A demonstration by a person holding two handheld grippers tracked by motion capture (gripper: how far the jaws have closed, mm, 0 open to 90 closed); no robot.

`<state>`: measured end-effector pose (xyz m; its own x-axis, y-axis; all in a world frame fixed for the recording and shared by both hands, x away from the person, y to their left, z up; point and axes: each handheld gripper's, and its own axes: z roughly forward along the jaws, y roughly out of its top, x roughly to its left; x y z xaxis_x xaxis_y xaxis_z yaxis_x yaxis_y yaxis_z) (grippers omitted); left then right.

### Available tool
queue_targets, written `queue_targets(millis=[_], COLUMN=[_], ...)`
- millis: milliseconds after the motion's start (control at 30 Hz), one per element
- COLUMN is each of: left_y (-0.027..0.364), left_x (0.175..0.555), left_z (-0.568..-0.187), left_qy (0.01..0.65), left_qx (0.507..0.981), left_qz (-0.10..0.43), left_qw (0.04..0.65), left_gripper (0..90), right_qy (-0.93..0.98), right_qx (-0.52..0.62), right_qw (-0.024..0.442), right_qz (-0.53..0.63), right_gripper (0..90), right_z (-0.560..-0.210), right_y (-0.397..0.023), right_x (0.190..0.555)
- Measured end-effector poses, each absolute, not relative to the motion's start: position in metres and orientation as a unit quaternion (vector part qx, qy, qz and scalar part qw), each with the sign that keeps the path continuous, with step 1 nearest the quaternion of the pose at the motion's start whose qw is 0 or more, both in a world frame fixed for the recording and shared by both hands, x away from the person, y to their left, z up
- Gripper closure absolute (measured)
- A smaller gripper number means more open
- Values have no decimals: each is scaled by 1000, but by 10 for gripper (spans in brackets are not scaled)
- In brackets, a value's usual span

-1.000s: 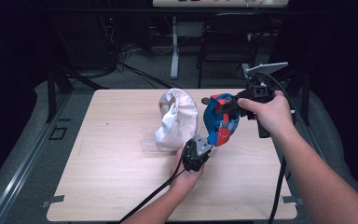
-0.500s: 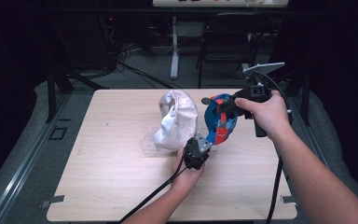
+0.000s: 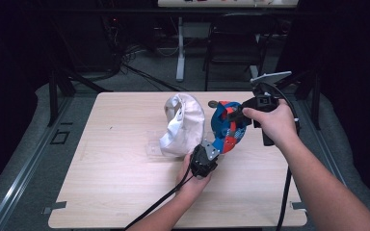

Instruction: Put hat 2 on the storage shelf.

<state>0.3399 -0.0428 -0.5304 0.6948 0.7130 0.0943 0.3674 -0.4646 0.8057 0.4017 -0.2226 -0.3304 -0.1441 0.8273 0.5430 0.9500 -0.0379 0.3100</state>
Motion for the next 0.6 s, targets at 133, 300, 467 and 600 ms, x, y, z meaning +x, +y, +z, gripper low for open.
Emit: queue_targets(millis=[133,300,467,600], left_y=[-30,-14,14,45], left_x=[327,312,303,300], left_z=[-526,-523,-522,-524], left_qy=[321,310,313,318], left_qx=[824,829,830,832], left_qz=[190,177,165,159], left_qw=[427,430,431,425], left_gripper=[618,579,567,535], right_qy=[-687,-687,-692,-704], right_qx=[-646,-649,-645,-632], right_qw=[94,82,69,40], right_qz=[-318,-316,-316,-320], right_gripper=[740,694,662,608], right_z=[-330,-329,-327,-325], right_y=[-225,-230,-236,-237], right_x=[400,396,389,379])
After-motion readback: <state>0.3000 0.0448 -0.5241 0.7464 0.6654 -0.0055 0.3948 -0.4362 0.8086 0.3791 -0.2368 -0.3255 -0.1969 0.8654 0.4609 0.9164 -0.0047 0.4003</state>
